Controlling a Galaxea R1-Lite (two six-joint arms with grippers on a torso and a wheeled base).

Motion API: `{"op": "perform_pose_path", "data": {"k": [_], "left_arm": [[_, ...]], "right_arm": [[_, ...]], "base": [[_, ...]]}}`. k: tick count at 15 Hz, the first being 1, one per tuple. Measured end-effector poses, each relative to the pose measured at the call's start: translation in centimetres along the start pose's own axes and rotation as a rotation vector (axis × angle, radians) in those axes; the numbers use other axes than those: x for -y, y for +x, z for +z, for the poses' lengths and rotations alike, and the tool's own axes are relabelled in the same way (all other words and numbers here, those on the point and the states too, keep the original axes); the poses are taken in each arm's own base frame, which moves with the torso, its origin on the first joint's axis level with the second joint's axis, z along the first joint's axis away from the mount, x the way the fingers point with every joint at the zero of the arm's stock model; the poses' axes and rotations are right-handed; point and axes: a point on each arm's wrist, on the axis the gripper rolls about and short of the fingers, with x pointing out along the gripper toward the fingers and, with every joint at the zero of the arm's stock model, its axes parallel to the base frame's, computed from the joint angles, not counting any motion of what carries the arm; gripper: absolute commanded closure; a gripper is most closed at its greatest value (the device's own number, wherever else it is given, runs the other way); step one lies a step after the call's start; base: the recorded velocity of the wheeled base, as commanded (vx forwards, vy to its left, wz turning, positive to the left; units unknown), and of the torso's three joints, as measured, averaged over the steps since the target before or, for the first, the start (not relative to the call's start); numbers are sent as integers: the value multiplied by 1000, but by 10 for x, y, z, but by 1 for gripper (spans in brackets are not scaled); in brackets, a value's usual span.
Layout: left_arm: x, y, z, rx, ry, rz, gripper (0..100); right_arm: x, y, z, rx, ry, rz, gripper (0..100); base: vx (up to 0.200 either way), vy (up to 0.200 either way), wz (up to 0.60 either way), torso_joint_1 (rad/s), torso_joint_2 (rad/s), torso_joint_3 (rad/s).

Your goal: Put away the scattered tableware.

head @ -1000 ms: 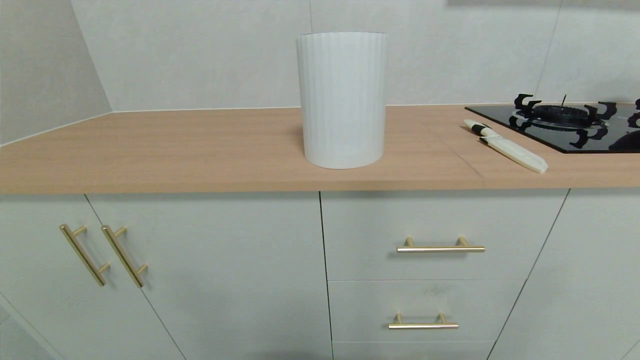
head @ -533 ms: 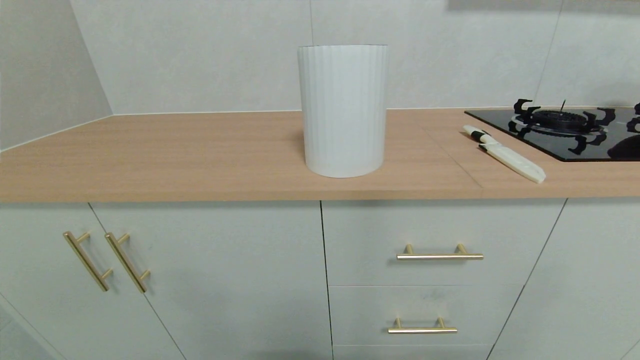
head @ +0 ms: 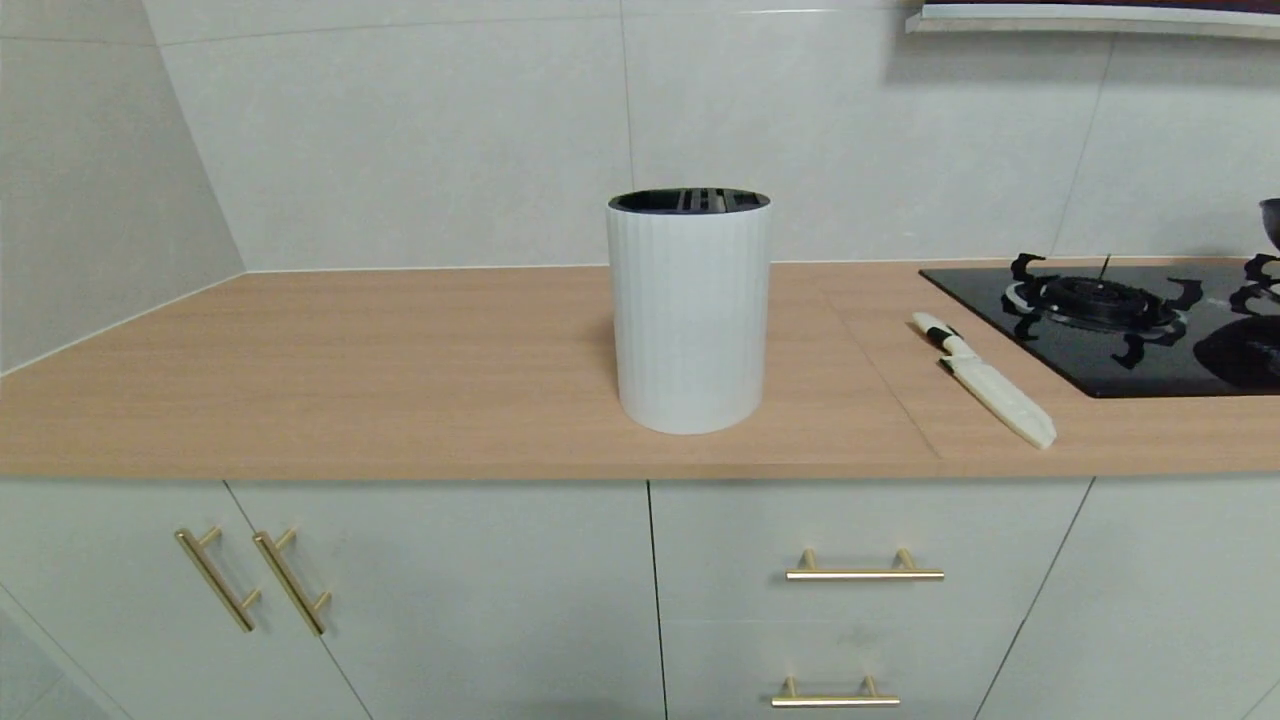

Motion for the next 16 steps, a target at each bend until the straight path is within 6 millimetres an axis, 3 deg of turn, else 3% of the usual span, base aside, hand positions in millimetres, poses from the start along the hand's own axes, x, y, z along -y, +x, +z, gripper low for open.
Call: {"op": "perform_pose_path", "data": {"k": [16], "left_arm": [[0,0,0,0,0,0,0]], "right_arm": [[0,0,0,0,0,0,0]], "base": [[0,0,0,222,-507,-290]]}}
